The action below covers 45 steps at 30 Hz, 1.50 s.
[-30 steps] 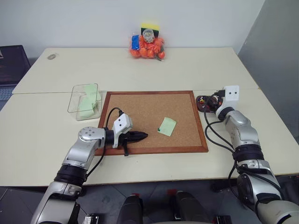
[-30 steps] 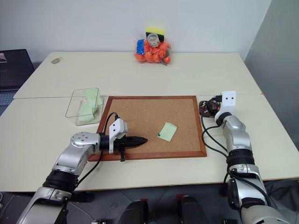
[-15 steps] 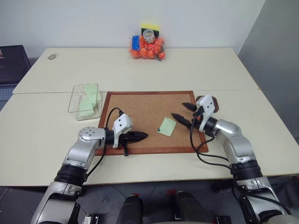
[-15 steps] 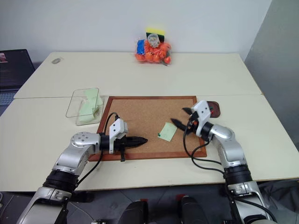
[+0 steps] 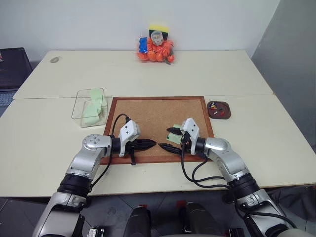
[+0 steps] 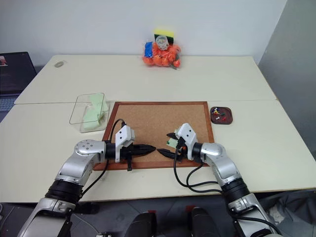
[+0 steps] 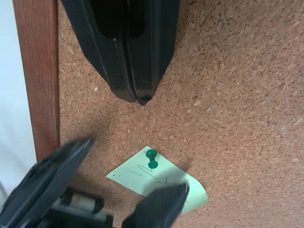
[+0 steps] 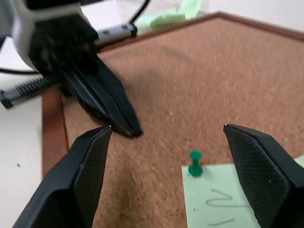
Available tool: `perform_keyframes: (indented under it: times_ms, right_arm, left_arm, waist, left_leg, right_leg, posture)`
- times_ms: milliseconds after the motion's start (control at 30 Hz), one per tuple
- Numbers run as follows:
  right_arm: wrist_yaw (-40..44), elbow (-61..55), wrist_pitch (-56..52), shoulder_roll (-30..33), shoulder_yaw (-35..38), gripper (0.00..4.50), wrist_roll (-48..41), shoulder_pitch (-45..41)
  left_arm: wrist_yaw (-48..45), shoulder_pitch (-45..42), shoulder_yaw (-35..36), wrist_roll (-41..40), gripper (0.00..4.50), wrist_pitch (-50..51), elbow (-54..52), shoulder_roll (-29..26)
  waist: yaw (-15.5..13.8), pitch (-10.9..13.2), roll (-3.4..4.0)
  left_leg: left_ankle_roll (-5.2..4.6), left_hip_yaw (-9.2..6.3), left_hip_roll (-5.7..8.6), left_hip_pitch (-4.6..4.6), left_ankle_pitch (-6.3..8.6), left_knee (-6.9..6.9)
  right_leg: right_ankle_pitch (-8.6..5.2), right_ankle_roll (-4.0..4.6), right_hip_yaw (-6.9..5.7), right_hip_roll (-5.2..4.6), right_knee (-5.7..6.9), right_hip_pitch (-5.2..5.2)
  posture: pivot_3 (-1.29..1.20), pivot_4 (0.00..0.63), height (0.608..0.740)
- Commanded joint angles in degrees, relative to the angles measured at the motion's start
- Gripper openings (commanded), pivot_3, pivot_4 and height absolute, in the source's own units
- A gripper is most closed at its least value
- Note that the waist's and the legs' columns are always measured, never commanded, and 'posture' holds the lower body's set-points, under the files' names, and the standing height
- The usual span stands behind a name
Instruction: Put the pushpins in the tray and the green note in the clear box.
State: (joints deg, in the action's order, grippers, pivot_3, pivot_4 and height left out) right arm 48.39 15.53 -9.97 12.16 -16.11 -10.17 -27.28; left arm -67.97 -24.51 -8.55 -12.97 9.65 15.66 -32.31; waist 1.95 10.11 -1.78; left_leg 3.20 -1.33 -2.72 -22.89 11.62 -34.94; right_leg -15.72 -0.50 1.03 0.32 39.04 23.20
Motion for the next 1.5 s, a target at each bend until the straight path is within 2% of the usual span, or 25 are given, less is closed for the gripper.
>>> perform_keyframes:
  times_ms: [33, 100, 200, 433, 667, 767, 1000, 1267, 1500]
  right_arm:
    - [-0.2, 2.2, 3.5, -1.0, -0.5, 4.01, 1.9, -1.7]
    - [-0.5, 3.5, 4.3, -1.4, -0.5, 4.01, 2.5, -1.9]
    - [-0.6, 4.4, 5.0, -1.8, -0.1, 3.56, 3.1, -2.1]
    - [-1.0, 5.4, 5.8, -2.0, 0.3, 2.16, 3.9, -2.6]
    - [-0.9, 5.2, 5.8, -2.1, 0.5, 0.54, 4.3, -2.5]
    - [-0.8, 5.0, 5.6, -2.0, 0.7, 0.01, 4.3, -2.3]
    - [-1.6, 2.7, 5.3, -2.3, 2.6, 0.01, 2.7, -2.3]
    - [-1.5, -9.6, -0.5, -1.9, 5.6, 0.01, -2.6, -2.7]
    - [-2.5, -11.1, -1.9, -1.3, 6.1, 0.01, -2.9, -2.7]
  left_arm:
    - [-0.1, 1.9, -1.4, 1.7, 0.00, 1.1, 0.3, -0.9]
    - [0.0, 1.9, -1.4, 1.7, 0.00, 1.1, 0.2, -0.8]
    - [0.1, 2.0, -1.4, 1.7, 0.00, 1.2, 0.1, -0.9]
    - [0.2, 2.0, -1.5, 1.6, 0.00, 1.3, 0.0, -0.9]
    - [0.3, 1.6, -1.6, 1.6, 0.00, 1.3, 0.3, -0.7]
    - [0.3, 1.6, -1.6, 1.6, 0.00, 1.4, 0.2, -0.7]
    - [0.7, 1.7, -1.6, 1.7, 0.00, 1.1, 0.2, -0.6]
    - [0.6, 2.0, -1.5, 1.7, 0.00, 1.2, 0.1, -0.8]
    - [0.8, 1.6, -1.6, 1.7, 0.00, 1.0, 0.4, -0.5]
  waist:
    - [0.1, 0.0, 0.00]
    - [0.1, 0.0, -0.01]
    - [0.1, 0.0, -0.02]
    - [0.1, 0.0, -0.02]
    - [0.1, 0.0, -0.02]
    - [0.0, 0.0, -0.02]
    - [0.0, 0.0, -0.02]
    - [0.0, 0.0, 0.02]
    - [0.0, 0.0, -0.01]
  left_leg:
    - [0.00, 0.00, 0.00, 0.01, 0.00, 0.00]
    - [0.00, -0.02, -0.01, 0.01, 0.00, 0.00]
    - [0.00, -0.01, -0.02, 0.03, 0.00, 0.00]
    - [0.00, -0.01, -0.02, 0.05, 0.00, 0.00]
    - [0.00, -0.01, -0.02, 0.05, 0.00, 0.00]
    - [0.00, -0.01, -0.02, 0.04, 0.00, 0.00]
    - [0.00, -0.01, -0.02, 0.04, 0.00, 0.00]
    - [0.00, -0.01, -0.02, -0.02, 0.00, 0.00]
    - [0.00, -0.03, -0.02, 0.01, 0.00, 0.00]
  right_leg:
    - [0.00, 0.00, 0.01, 0.00, 0.00, 0.00]
    - [0.00, 0.00, -0.01, 0.01, 0.00, 0.00]
    - [0.00, 0.00, 0.00, 0.02, 0.01, -0.01]
    - [0.00, 0.00, 0.01, 0.02, 0.02, -0.02]
    - [0.00, 0.00, 0.01, 0.02, 0.03, -0.02]
    - [0.00, 0.00, 0.00, 0.02, 0.02, -0.02]
    - [0.00, 0.00, 0.01, 0.02, 0.02, -0.02]
    - [0.00, 0.00, 0.01, 0.02, 0.01, 0.03]
    - [0.00, 0.00, -0.02, 0.02, 0.02, -0.01]
  posture:
    - [0.00, 0.150, 0.740]
    - [0.00, 0.150, 0.740]
    - [0.00, 0.150, 0.740]
    - [0.00, 0.150, 0.740]
    - [0.00, 0.150, 0.740]
    - [0.00, 0.150, 0.740]
    - [0.00, 0.150, 0.740]
    - [0.00, 0.150, 0.740]
    - [0.00, 0.150, 0.740]
